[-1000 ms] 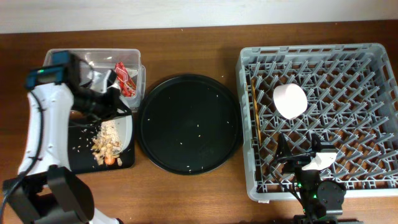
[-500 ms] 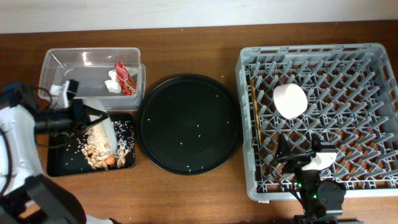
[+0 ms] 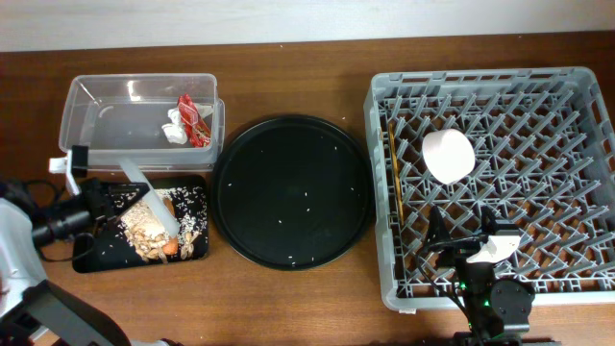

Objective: Sort waste into correct bins and load items into the dishwasher rack
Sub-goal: 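Carry the white plate over the black tray and tip the rice out, then carry the empty white plate with the left gripper to the rack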

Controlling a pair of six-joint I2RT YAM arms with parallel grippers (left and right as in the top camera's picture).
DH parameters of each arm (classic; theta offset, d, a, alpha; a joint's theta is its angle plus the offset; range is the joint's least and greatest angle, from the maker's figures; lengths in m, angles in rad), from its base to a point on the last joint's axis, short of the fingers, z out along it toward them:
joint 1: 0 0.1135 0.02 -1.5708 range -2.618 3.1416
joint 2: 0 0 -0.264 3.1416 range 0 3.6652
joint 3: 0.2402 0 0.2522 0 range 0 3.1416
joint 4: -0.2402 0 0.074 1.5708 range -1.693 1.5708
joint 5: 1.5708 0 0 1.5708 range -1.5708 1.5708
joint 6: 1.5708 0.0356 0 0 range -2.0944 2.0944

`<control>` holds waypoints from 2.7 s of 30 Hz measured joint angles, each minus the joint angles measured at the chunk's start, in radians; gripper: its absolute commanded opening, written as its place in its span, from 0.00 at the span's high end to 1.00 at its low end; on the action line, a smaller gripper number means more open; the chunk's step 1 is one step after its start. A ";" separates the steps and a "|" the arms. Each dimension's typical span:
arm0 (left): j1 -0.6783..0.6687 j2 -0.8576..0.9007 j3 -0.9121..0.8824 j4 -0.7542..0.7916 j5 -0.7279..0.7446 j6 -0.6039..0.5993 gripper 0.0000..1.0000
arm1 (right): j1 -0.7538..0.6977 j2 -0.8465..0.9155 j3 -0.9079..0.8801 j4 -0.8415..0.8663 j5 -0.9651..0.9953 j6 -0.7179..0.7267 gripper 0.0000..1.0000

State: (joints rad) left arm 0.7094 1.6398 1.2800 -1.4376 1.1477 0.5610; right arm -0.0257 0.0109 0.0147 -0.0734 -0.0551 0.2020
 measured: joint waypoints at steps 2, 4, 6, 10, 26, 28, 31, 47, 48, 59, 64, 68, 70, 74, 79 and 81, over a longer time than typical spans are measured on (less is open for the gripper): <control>0.013 0.000 0.000 -0.005 0.013 0.005 1.00 | 0.000 0.000 0.000 0.000 0.000 -0.001 0.02; 0.020 -0.002 0.000 -0.008 0.021 0.009 0.99 | 0.000 0.000 0.000 0.000 0.000 0.000 0.02; 0.020 -0.012 0.000 -0.006 0.025 0.018 0.99 | 0.000 0.000 0.000 0.000 0.000 0.000 0.02; 0.020 -0.074 -0.001 0.055 0.025 0.007 1.00 | 0.000 0.000 0.000 0.000 0.000 0.000 0.02; -0.031 -0.183 -0.001 0.223 -0.101 -0.312 0.99 | 0.000 0.000 0.000 0.000 0.000 0.000 0.02; -0.082 -0.185 -0.001 0.249 -0.117 -0.379 0.99 | 0.000 0.000 0.000 0.000 0.000 -0.001 0.02; -0.224 -0.195 -0.001 0.291 -0.148 -0.480 1.00 | 0.000 0.000 0.000 0.000 0.000 0.000 0.02; -1.150 -0.232 0.008 0.626 -0.861 -0.858 1.00 | 0.000 0.000 0.000 0.000 0.000 0.000 0.02; -1.160 -0.232 0.008 0.679 -0.853 -0.864 1.00 | 0.000 0.000 0.000 0.000 0.000 0.000 0.02; -1.294 -0.068 0.032 1.566 -0.541 -0.993 1.00 | 0.000 -0.001 0.000 0.000 0.000 0.000 0.02; -1.353 0.062 0.032 1.678 -0.447 -1.104 1.00 | 0.000 -0.001 0.000 0.000 0.000 0.000 0.02; -1.376 0.150 0.032 1.677 -0.415 -1.149 0.94 | 0.000 -0.001 0.000 0.000 0.000 0.000 0.02; -1.376 0.171 0.032 1.671 -0.412 -1.164 0.86 | 0.000 -0.001 0.000 0.000 0.000 0.000 0.02; -1.376 0.183 0.031 1.625 -0.415 -1.171 0.69 | 0.000 -0.001 0.000 0.000 0.000 0.000 0.02; -1.375 0.183 0.031 1.576 -0.415 -1.120 0.01 | 0.000 -0.001 0.000 0.000 0.000 0.000 0.02; -1.368 0.183 0.032 1.536 -0.415 -1.101 0.01 | 0.000 -0.001 0.000 0.000 0.000 0.000 0.02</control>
State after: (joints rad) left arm -0.6586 1.8233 1.3121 0.0986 0.7330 -0.5396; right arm -0.0257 0.0101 0.0147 -0.0734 -0.0555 0.2016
